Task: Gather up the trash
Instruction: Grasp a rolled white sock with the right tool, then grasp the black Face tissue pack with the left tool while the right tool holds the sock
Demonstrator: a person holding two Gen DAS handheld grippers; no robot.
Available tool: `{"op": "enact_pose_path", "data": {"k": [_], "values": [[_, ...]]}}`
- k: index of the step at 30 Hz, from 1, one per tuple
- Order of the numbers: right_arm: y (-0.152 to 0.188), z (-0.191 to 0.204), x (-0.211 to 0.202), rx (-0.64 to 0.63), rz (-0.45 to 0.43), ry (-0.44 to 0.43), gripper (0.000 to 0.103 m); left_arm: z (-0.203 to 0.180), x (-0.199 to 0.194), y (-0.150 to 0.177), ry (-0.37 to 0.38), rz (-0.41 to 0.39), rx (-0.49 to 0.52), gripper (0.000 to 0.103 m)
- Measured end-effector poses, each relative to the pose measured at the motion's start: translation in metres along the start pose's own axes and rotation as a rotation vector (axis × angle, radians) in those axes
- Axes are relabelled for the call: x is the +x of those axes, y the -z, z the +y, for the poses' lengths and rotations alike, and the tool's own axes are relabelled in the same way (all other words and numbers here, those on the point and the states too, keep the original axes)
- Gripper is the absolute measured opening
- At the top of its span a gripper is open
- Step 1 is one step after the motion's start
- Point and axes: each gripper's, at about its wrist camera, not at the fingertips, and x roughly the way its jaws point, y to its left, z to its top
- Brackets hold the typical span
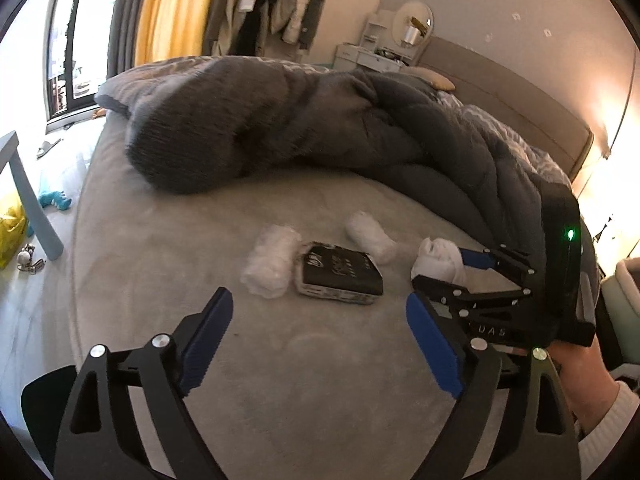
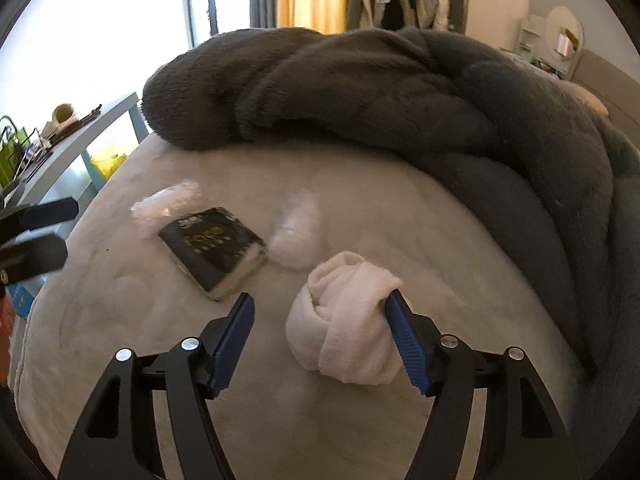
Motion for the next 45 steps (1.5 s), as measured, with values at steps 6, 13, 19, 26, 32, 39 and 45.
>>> {"op": "enact_pose_path", "data": {"k": [6,13,19,26,32,39,45], "values": [[0.007,-0.017,0.010,0.048,0.022,-0.004,0.064,-0.012,0.023,0.001,0.006,0.044,0.021,0.092],[0.016,-0.049,0.013,0.178,0.022,-0.060,0.039,-0.016,0.048,0.003,0.026,0.093,-0.011,0.092],[0.015,-0.064,-0.002,0.245,-0.046,-0.095,0.036,-0.025,0.069,0.004,-0.007,0.126,0.015,0.092],[0.010,-0.069,-0.016,0.267,-0.086,-0.130,0.036,-0.029,0.083,0.004,-0.059,0.143,0.030,0.092],[0.015,-0.074,-0.015,0.291,-0.075,-0.153,0.036,-0.026,0.093,-0.004,-0.070,0.133,0.008,0.093],[0.011,-0.073,-0.020,0.289,-0.083,-0.165,0.036,-0.023,0.107,-0.009,-0.069,0.141,-0.013,0.091],[0.003,-0.065,-0.022,0.283,-0.088,-0.171,0.036,-0.023,0.108,-0.009,-0.087,0.141,0.002,0.072]]}}
